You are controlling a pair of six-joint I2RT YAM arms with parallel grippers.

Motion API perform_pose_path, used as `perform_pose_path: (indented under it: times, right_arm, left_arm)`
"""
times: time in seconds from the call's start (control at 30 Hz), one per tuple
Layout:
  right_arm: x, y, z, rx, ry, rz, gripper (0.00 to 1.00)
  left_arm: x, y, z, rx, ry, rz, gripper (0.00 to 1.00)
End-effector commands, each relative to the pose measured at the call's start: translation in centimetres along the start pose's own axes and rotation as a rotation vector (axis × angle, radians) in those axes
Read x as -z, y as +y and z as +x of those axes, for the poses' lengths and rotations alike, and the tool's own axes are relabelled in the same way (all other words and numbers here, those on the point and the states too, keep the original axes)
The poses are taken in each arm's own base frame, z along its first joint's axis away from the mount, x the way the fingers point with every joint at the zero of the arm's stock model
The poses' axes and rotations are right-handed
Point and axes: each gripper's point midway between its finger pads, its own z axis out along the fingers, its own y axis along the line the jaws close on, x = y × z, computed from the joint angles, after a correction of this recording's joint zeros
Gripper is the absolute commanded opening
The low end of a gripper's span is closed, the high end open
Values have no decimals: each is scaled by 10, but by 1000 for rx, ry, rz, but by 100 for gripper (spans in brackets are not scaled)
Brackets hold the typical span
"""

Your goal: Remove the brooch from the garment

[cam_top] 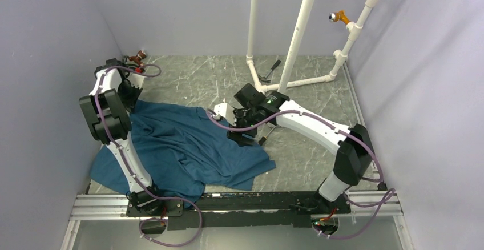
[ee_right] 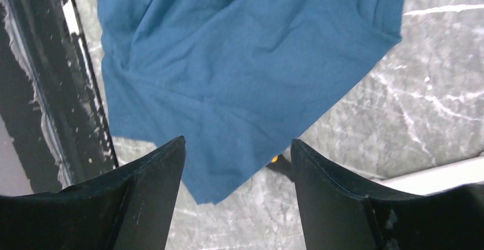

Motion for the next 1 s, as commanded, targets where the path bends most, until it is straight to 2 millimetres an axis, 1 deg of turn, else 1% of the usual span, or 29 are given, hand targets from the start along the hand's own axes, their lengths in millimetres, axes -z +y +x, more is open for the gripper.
perform_pose_path:
  times: [0.0, 0.13, 0.23, 0.33, 0.4, 0.53, 0.67, 0.8, 0.83, 0.87, 0.97]
  right_arm:
    - [-1, -27, -44, -23, -85, 107, 69]
    - [-19, -44, -53, -46, -61, 152, 65]
    - [-34, -61, -53, -69, -29, 203, 62]
    - [-53, -77, -43, -81, 28, 244, 62]
    - [-64, -84, -37, -88, 56, 256, 61]
    - [-81, -102, -26, -115, 96, 272, 61]
    - [-95, -121, -15, -153, 122, 271, 61]
    - [-106, -134, -4, -193, 149, 265, 60]
    - [-108, -136, 0, -203, 158, 259, 60]
    - [-109, -136, 3, -213, 163, 254, 60]
    - [-113, -134, 13, -247, 171, 224, 58]
  left_arm:
    - [26, 15, -1, 11, -47, -77, 0]
    - [28, 23, 2, 18, -48, -91, 0]
    - [32, 29, 2, 23, -60, -95, 0]
    - [36, 27, -2, 21, -84, -76, 0]
    - [39, 23, -6, 13, -111, -57, 0]
    - [42, 19, -12, 15, -147, -31, 0]
    - [38, 21, -11, 12, -141, -36, 0]
    - [31, 21, -8, 12, -128, -23, 1]
    - [31, 20, -9, 12, -132, -18, 4]
    - [31, 18, -10, 10, -141, -5, 10]
    - [43, 4, -25, -14, -227, 72, 38]
